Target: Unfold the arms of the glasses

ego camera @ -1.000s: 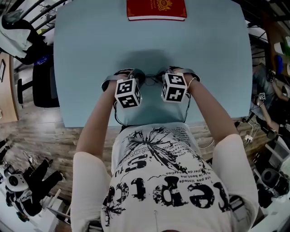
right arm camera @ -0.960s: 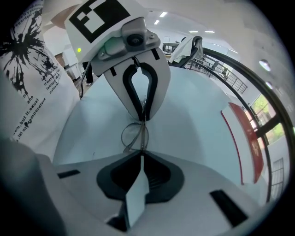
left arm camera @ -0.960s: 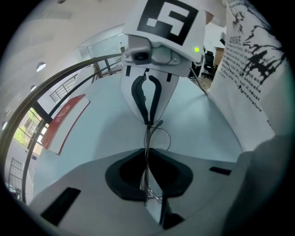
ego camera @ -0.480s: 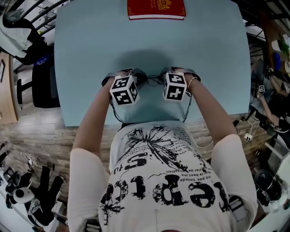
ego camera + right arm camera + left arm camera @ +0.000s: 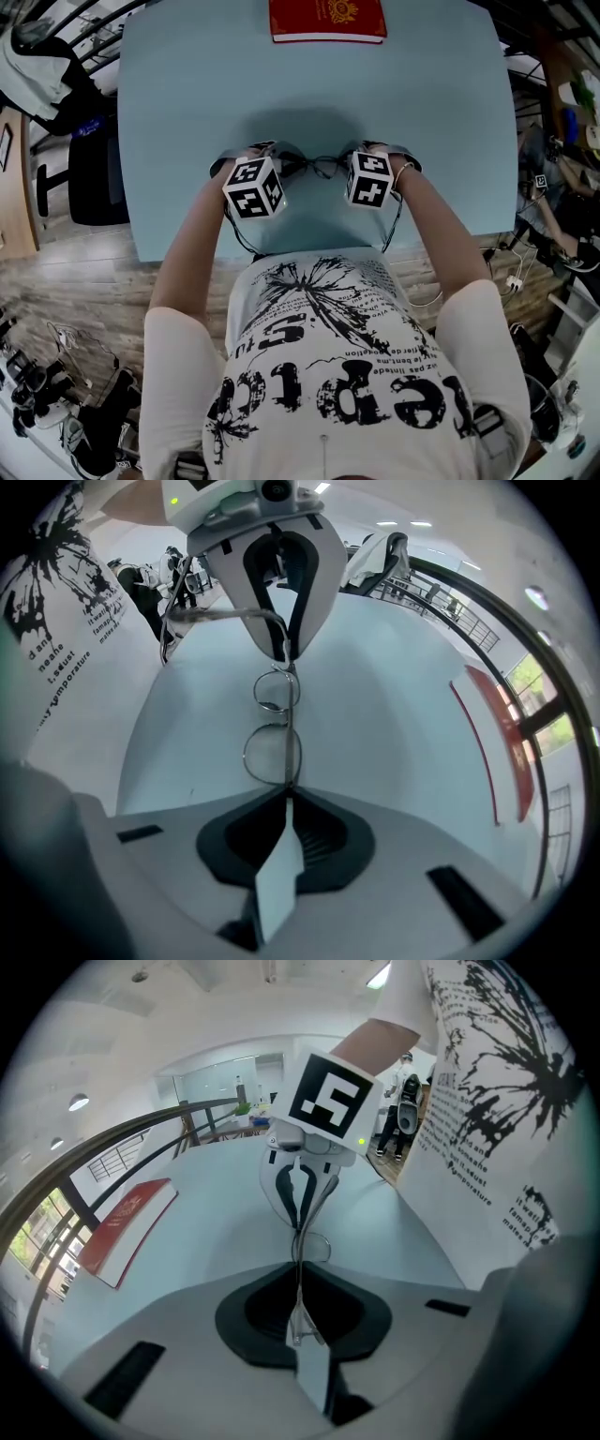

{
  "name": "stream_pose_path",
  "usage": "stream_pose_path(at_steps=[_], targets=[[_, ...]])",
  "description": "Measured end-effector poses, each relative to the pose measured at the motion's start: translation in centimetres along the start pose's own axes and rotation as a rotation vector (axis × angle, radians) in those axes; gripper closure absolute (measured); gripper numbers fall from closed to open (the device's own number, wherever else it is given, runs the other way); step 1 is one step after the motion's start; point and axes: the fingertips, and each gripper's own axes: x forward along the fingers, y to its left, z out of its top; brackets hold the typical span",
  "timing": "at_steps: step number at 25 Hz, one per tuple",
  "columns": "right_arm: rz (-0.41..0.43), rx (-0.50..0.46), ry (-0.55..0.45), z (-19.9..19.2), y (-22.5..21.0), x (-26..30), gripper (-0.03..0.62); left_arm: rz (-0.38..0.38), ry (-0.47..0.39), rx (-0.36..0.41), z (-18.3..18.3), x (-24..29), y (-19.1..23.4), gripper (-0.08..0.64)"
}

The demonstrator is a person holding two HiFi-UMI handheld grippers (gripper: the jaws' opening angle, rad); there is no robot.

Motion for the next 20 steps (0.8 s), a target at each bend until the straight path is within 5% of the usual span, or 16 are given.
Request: stream_pose_path(at_steps=[15, 18, 20], targets=[[-0.027, 0.063, 0.067, -0.1, -0.5, -0.8, 0.548, 0.017, -0.006, -0.134, -2.6, -2.7, 0.5, 0.529], [-0.050, 0.053, 0.073, 0.4, -0.7, -1.2, 0.445, 0.012, 0.010, -0.121, -2.6, -2.7, 0.4, 0.529], [-0.062, 0.039, 0.046, 1.8, -1.0, -1.8, 0.437, 0.006, 0.018, -0.113, -2.6, -2.8, 0.4, 0.529]])
